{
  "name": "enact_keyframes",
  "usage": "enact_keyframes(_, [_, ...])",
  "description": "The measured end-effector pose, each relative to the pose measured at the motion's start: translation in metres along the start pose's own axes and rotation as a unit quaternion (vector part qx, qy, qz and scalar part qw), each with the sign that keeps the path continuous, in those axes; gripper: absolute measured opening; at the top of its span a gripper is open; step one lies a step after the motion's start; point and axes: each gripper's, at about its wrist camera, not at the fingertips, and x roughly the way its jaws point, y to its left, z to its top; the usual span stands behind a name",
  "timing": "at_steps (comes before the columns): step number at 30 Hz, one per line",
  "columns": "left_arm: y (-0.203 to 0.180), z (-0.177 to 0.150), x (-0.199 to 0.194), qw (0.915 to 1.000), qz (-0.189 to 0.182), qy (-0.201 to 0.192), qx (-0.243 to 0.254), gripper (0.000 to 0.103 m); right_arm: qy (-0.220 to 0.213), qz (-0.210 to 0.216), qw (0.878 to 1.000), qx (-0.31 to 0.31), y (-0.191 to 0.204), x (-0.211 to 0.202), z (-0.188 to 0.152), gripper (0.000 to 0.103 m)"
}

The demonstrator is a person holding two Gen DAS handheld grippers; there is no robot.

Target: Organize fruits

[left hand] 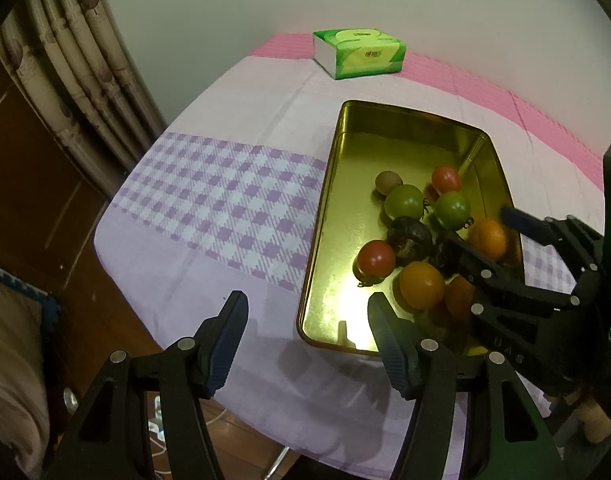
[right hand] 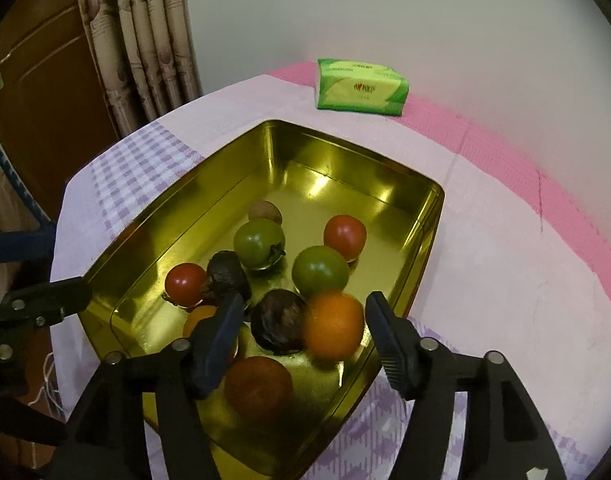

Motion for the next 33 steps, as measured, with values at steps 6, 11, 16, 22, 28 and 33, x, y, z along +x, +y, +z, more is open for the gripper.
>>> enact_keyframes(6, [-0.002, -0.001, -0.003, 1.0000, -0.004, -0.007, 0.004, 0.063, -0.019, -0.011, 1.000, 0.013, 0.001, -0.029, -0.004, 0.085])
enact_keyframes(11, [-0.005, -0.002, -0.006, 0.9999, -0.005, -0.012, 0.008, 0.063, -0.031, -0.040, 0.998, 0.049, -0.002, -0.056, -0.018, 0.101])
enact_keyframes(16, [-0.011, -0.004, -0.009, 0.9997, 0.003, -0.019, 0.017, 0.063, -0.002, -0.061, 0.996, 0.065, -0.002, -0.057, -0.033, 0.102])
enact_keyframes(22, [-0.016, -0.005, -0.008, 0.9995, 0.007, -0.020, 0.024, 0.063, 0.011, -0.054, 0.994, 0.089, -0.010, -0.052, -0.044, 0.102])
enact_keyframes(28, [-0.016, -0.005, -0.006, 0.9996, 0.005, -0.016, 0.024, 0.063, 0.029, -0.041, 0.992, 0.118, -0.016, -0.045, -0.047, 0.102])
enact_keyframes(33, [-0.017, -0.005, -0.005, 0.9996, 0.007, -0.013, 0.024, 0.063, 0.042, -0.031, 0.991, 0.122, -0.013, -0.038, -0.048, 0.102])
